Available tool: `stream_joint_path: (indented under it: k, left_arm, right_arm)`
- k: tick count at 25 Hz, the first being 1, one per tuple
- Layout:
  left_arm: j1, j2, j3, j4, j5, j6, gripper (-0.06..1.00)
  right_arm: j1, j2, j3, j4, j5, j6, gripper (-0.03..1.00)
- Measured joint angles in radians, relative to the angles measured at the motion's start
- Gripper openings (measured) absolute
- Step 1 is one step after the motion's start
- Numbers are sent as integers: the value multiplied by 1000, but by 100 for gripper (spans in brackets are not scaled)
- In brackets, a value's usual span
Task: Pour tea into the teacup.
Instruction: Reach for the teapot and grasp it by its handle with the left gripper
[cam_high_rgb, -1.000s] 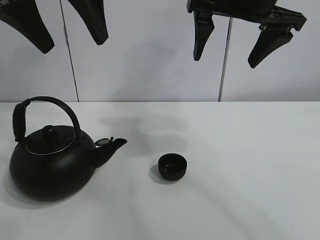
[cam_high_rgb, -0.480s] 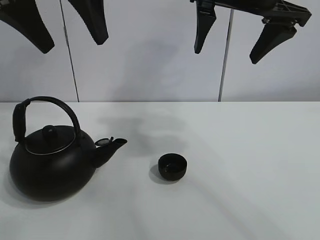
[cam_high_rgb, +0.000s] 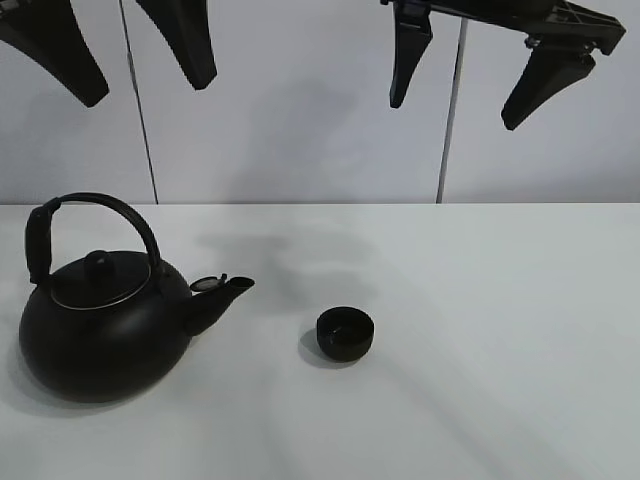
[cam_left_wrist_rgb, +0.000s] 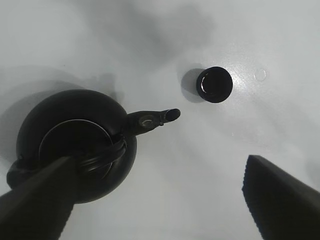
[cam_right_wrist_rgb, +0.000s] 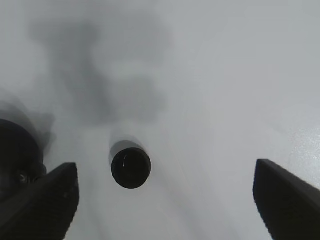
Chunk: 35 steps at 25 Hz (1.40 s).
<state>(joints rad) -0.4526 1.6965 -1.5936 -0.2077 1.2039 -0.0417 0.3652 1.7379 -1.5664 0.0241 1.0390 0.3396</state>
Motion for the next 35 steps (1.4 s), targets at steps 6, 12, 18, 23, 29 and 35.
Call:
stream_joint_path:
  k: [6, 12, 18, 23, 29, 35]
  left_arm:
    - [0, 0, 0, 0, 0, 0, 65]
    - [0, 0, 0, 0, 0, 0, 65]
    - [0, 0, 0, 0, -15, 0, 65]
    - [0, 0, 0, 10, -38, 21, 65]
    - [0, 0, 1, 127, -60, 21, 65]
    - [-2, -118, 179, 144, -360, 20, 65]
  right_arm:
    - [0, 0, 0, 0, 26, 0, 65]
    - [0, 0, 18, 0, 36, 4, 65]
    - [0, 1, 28, 0, 36, 4, 65]
    - [0, 1, 28, 0, 29, 5, 65]
    - [0, 1, 28, 0, -31, 5, 65]
    - [0, 1, 28, 1, -121, 5, 65]
